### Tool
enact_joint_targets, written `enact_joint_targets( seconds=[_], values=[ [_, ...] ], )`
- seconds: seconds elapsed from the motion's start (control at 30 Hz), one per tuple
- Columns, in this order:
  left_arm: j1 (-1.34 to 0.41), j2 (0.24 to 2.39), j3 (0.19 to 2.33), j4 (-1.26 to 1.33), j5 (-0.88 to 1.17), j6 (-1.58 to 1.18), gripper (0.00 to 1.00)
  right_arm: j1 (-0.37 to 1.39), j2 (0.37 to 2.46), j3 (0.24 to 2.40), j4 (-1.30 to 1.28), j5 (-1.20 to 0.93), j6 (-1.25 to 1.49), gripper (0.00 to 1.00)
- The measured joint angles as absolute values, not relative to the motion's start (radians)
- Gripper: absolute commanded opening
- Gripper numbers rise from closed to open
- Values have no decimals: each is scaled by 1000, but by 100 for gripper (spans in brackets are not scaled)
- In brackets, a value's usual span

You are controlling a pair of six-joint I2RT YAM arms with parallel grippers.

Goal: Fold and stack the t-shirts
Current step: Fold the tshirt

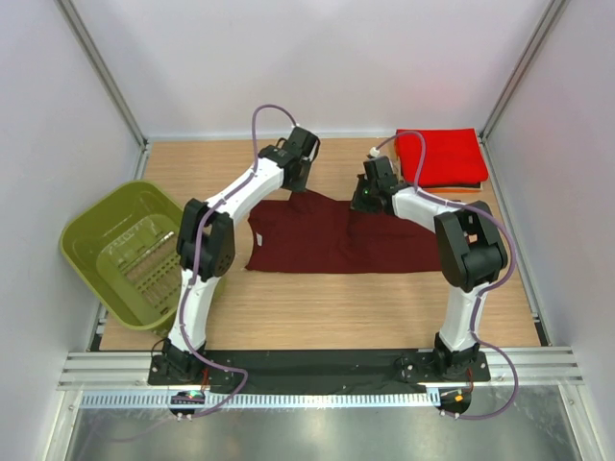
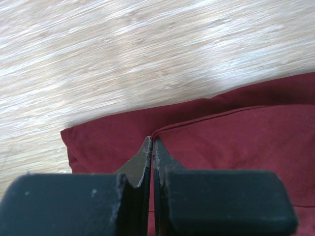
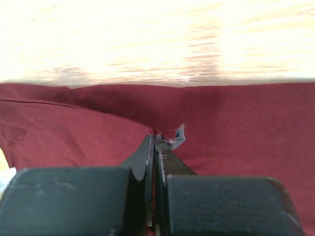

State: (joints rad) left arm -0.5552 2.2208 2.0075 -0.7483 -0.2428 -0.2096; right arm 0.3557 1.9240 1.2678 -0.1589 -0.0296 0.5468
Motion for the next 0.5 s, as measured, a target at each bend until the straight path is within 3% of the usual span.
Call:
enact_joint_targets(
  seconds=[0.5],
  values=[
    [-545, 2186, 1863, -741, -234, -229, 0, 356, 1744, 1032, 15, -117, 344, 1]
  ],
)
